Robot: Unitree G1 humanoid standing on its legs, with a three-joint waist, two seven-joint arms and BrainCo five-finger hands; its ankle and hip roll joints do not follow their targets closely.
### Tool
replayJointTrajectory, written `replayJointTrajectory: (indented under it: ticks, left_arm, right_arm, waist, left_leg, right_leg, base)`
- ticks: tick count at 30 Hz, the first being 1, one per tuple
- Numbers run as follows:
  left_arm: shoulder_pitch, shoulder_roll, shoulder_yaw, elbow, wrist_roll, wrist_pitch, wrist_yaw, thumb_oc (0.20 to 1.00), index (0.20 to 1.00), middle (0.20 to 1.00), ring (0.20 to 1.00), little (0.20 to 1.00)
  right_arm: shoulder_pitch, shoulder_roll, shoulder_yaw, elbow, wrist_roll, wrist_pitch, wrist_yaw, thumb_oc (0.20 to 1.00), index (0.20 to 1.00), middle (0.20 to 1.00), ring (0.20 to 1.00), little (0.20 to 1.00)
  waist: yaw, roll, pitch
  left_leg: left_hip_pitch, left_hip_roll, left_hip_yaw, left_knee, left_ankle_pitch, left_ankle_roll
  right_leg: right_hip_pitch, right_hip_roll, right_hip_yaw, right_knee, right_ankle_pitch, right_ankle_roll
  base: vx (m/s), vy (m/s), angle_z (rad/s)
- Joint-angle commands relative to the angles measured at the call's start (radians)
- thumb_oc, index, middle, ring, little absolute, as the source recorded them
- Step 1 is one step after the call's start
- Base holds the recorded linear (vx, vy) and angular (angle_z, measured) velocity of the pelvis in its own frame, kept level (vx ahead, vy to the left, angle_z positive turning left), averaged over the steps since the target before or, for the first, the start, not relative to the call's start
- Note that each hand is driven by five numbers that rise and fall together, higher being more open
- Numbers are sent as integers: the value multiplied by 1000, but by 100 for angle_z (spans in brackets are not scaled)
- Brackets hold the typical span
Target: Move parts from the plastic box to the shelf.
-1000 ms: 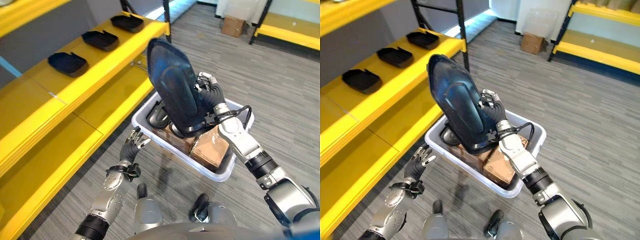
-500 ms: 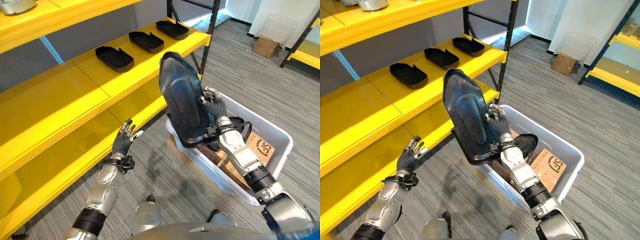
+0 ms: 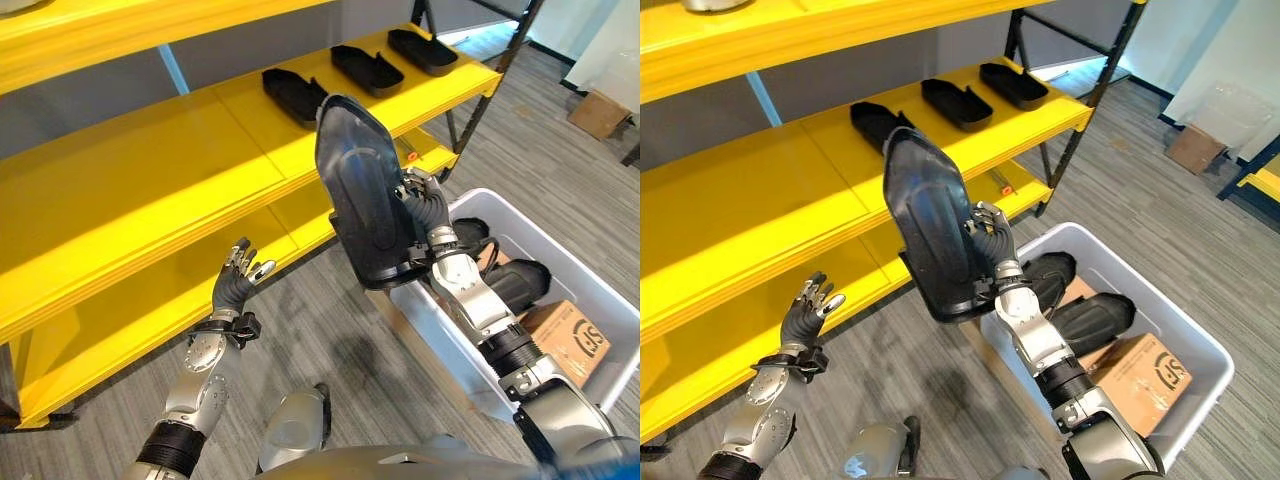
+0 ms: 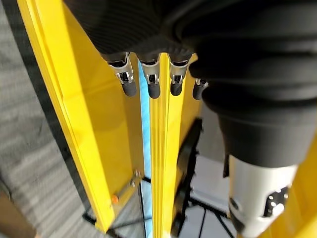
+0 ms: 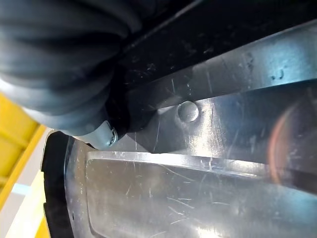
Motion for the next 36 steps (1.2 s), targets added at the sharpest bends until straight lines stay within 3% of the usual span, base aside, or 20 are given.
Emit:
replayJointTrajectory:
  ticks: [1, 3, 6, 8, 10, 12, 14, 22, 25, 28, 31, 32, 33, 34, 36]
  left_arm:
    - [-43, 36, -34, -102, 59, -54, -14, 1000, 1000, 1000, 1000, 1000]
    - [-61, 20, -48, -102, 57, -59, -9, 1000, 1000, 1000, 1000, 1000]
    - [-77, 3, -60, -99, 55, -61, -6, 1000, 1000, 1000, 1000, 1000]
    - [-75, -1, -66, -107, 41, -61, -21, 1000, 1000, 1000, 1000, 1000]
    - [-61, -7, -66, -103, 32, -62, -34, 1000, 1000, 1000, 1000, 1000]
    - [-24, -15, -42, -111, 18, -59, -31, 1000, 1000, 1000, 1000, 1000]
    - [-5, -12, -31, -121, 16, -54, -33, 1000, 1000, 1000, 1000, 1000]
    - [-2, -16, -31, -123, 30, -51, -21, 1000, 1000, 1000, 1000, 1000]
    - [26, -31, -18, -122, 20, -51, -16, 1000, 1000, 1000, 1000, 1000]
    - [38, -45, -12, -119, 12, -56, -18, 1000, 1000, 1000, 1000, 1000]
    - [26, -49, -15, -124, 16, -59, -12, 1000, 1000, 1000, 1000, 1000]
    - [27, -50, -14, -124, 16, -58, -10, 1000, 1000, 1000, 1000, 1000]
    - [21, -49, -18, -125, 15, -56, -8, 1000, 1000, 1000, 1000, 1000]
    - [-11, -46, -35, -118, 15, -56, -7, 1000, 1000, 1000, 1000, 1000]
    - [-12, -44, -37, -116, 22, -55, -8, 1000, 1000, 1000, 1000, 1000]
  right_arm:
    - [-103, -45, -42, -58, 24, -90, 6, 200, 200, 200, 200, 200]
    - [-114, -40, -44, -59, 26, -96, 1, 200, 200, 200, 200, 200]
    - [-122, -37, -57, -60, 19, -93, -12, 200, 200, 200, 200, 200]
    - [-122, -49, -63, -62, 13, -91, -7, 200, 200, 200, 200, 200]
    - [-103, -60, -75, -61, 17, -95, 1, 200, 200, 200, 200, 200]
    - [-93, -68, -90, -52, 17, -97, 3, 200, 200, 200, 200, 200]
    - [-70, -75, -112, -44, 20, -104, 1, 200, 200, 200, 200, 200]
    - [-71, -77, -112, -34, 27, -112, -2, 200, 200, 200, 200, 200]
    - [-79, -83, -99, -39, 31, -121, 7, 200, 200, 200, 200, 200]
    - [-84, -90, -89, -44, 36, -130, 7, 200, 200, 200, 200, 200]
    - [-99, -90, -91, -40, 40, -132, -1, 200, 200, 200, 200, 200]
    - [-99, -89, -93, -39, 41, -133, -6, 200, 200, 200, 200, 200]
    - [-94, -84, -96, -38, 39, -134, -18, 200, 200, 200, 200, 200]
    - [-86, -88, -105, -40, 44, -127, -35, 200, 200, 200, 200, 200]
    - [-78, -82, -107, -42, 27, -116, -40, 200, 200, 200, 200, 200]
  waist:
    - [-56, 21, -1]
    - [-77, 19, 16]
    - [-93, 4, 30]
    - [-98, -9, 26]
    - [-96, -23, 14]
    - [-82, -26, -16]
    - [-76, -30, -37]
    - [-72, -28, -66]
    - [-65, -25, -70]
    - [-52, -26, -36]
    - [-45, -29, -2]
    - [-49, -28, -3]
    - [-58, -27, -6]
    - [-73, -9, 0]
    - [-76, 19, -10]
  left_leg:
    - [62, 33, -26, -134, 19, -54]
    - [84, 21, -47, -154, 19, -57]
    - [114, 5, -81, -158, 7, -68]
    - [124, -5, -105, -151, -3, -77]
    - [138, -3, -117, -137, -20, -87]
    - [164, 28, -129, -143, -30, -104]
    - [189, 65, -156, -164, -23, -122]
    - [216, 126, -179, -221, 13, -155]
    - [202, 173, -191, -218, 35, -187]
    - [134, 155, -196, -81, 61, -211]
    - [82, 129, -215, -5, 78, -207]
    - [89, 151, -194, -33, 74, -200]
    - [95, 215, -152, -82, 108, -204]
    - [80, 282, -104, -148, 157, -210]
    - [110, 286, -92, -179, 129, -209]
  right_leg:
    - [-31, 172, 33, -114, -10, 22]
    - [-93, 195, 68, -202, 5, 33]
    - [-99, 193, 108, -367, 71, 65]
    - [-68, 201, 128, -405, 88, 76]
    - [-10, 196, 111, -421, 77, 70]
    - [22, 209, 56, -394, 44, 56]
    - [49, 222, 20, -374, 8, 44]
    - [75, 245, -27, -352, -37, 21]
    - [86, 272, -61, -330, -82, -12]
    - [110, 275, -72, -332, -100, -38]
    - [107, 265, -88, -308, -107, -43]
    - [102, 264, -95, -295, -112, -44]
    - [100, 256, -111, -278, -126, -45]
    - [89, 218, -140, -226, -147, -32]
    - [86, 196, -141, -187, -159, -13]
  base:
    - [98, 39, 87]
    - [90, -61, 91]
    - [149, -130, 57]
    - [143, -174, 110]
    - [188, -242, 112]
    - [246, -330, 105]
    - [172, -292, -4]
    - [62, -150, 15]
    - [25, -301, 13]
    - [-41, -133, 28]
    - [-66, -44, 23]
    - [-15, 6, 40]
    - [8, 156, 42]
    - [57, 279, 48]
    - [86, 305, 77]
